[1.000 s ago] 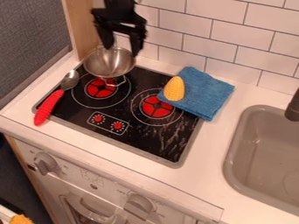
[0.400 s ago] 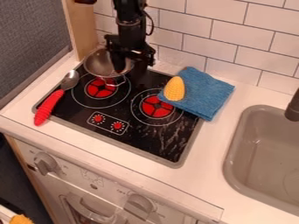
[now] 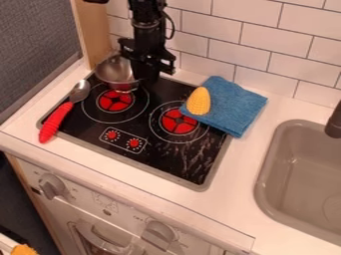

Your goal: Moved a silver pan to the bottom right of the right burner

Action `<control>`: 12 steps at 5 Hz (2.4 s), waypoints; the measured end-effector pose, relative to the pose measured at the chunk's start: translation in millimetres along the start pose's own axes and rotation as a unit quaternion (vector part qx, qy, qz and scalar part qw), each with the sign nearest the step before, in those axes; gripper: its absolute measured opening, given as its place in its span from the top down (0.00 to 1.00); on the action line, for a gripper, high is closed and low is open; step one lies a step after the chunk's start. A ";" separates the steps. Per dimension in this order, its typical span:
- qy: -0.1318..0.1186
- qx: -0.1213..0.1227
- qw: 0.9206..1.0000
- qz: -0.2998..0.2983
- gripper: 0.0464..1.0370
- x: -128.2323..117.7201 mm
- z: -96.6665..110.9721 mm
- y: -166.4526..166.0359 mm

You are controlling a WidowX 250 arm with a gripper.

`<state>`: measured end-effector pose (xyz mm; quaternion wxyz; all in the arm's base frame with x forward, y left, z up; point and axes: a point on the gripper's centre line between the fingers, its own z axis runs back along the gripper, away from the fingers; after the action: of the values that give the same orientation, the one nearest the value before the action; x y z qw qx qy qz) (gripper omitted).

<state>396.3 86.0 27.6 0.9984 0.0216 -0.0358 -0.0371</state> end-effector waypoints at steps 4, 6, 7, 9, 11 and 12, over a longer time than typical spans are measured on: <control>-0.027 -0.005 0.996 -0.084 0.98 -86.7 64.4 -58.2; -0.044 0.018 0.982 -0.184 0.98 -121.1 64.8 -107.7; -0.032 0.015 0.974 -0.222 0.98 -119.2 54.0 -129.0; -0.020 0.015 0.969 -0.246 0.95 -116.6 41.0 -143.4; -0.026 0.005 0.964 -0.265 0.49 -121.5 47.7 -154.6; -0.044 -0.029 0.966 -0.253 0.16 -123.6 68.6 -159.9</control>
<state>256.8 -66.8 79.9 0.9541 -0.0003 -0.0721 -0.2907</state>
